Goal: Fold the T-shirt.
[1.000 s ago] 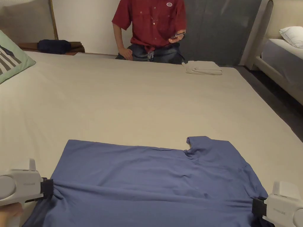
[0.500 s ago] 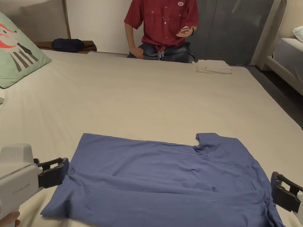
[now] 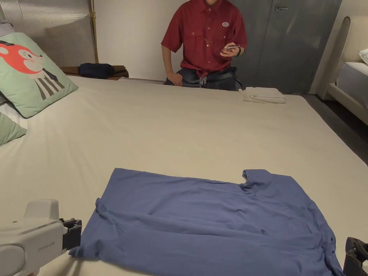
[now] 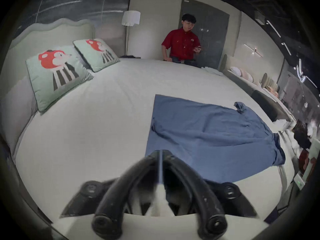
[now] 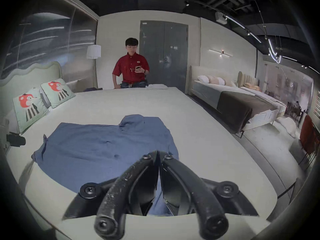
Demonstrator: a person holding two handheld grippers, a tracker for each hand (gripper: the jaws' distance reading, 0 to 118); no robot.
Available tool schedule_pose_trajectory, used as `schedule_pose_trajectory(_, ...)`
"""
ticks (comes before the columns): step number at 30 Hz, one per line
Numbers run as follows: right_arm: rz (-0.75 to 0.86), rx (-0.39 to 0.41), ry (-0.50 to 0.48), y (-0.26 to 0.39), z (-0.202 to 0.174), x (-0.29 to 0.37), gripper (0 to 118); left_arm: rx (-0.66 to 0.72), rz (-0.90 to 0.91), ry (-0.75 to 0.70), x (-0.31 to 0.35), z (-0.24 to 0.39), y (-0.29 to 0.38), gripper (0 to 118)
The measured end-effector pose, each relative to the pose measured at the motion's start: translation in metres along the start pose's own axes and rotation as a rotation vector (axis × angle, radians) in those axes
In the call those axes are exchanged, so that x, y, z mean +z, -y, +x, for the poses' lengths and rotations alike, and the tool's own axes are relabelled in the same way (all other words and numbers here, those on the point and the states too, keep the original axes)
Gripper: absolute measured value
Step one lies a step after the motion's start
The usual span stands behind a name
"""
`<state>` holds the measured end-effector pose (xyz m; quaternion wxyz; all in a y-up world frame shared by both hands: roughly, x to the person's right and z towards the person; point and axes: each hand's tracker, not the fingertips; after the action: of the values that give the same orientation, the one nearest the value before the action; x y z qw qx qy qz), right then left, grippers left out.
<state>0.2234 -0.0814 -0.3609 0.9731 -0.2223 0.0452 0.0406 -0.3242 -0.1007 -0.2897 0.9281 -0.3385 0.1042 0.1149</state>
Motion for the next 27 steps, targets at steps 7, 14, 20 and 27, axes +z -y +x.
schedule_pose_trajectory(7,-0.042,-0.014,0.017,0.013,0.008,-0.005,0,0.023,-0.166,-0.052,-0.045,-0.011,0.013,110)
schedule_pose_trajectory(14,-0.106,-0.037,0.046,0.027,0.017,-0.020,1,-0.003,-0.223,-0.029,-0.064,0.005,0.026,40)
schedule_pose_trajectory(20,-0.273,-0.100,0.104,0.039,0.036,-0.044,112,-0.039,-0.178,-0.005,-0.050,0.021,0.022,3)
schedule_pose_trajectory(27,-0.462,-0.098,-0.014,0.057,0.043,-0.063,28,-0.079,-0.157,-0.016,-0.039,0.024,0.022,3)
